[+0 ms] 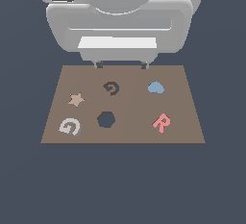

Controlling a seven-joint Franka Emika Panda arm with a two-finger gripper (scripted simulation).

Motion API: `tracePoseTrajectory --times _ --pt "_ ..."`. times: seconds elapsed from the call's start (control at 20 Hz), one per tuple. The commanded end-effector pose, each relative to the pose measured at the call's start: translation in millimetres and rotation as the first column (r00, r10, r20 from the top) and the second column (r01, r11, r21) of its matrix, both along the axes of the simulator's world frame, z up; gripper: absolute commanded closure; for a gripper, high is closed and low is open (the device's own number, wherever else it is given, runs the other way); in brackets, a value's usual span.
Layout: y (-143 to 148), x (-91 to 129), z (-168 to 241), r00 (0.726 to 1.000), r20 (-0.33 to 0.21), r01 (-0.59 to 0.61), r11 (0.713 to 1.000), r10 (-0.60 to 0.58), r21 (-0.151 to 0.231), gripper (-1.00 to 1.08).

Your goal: Insert a designated object into the corresponding slot on a board.

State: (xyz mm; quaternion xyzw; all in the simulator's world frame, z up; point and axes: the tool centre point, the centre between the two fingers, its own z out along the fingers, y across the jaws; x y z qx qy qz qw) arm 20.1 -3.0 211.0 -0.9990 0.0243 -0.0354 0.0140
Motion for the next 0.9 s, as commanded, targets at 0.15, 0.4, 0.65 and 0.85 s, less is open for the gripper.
tracePoseTrajectory --times 0.15,0.4,0.65,0.85 --pt "-0.6 -0.1 -0.6 1.000 0.000 -0.005 1.000 0.005 0.000 -0.92" --pt "-4.5 -0.9 -4.2 0.999 -0.001 -0.034 0.999 0.034 -0.002 -0.92" --pt "-12.1 -2.0 -11.2 0.996 -0.003 -0.090 0.996 0.090 -0.004 -0.92" --pt "-20.9 -2.8 -19.2 0.988 -0.005 -0.155 0.988 0.155 -0.007 -0.92"
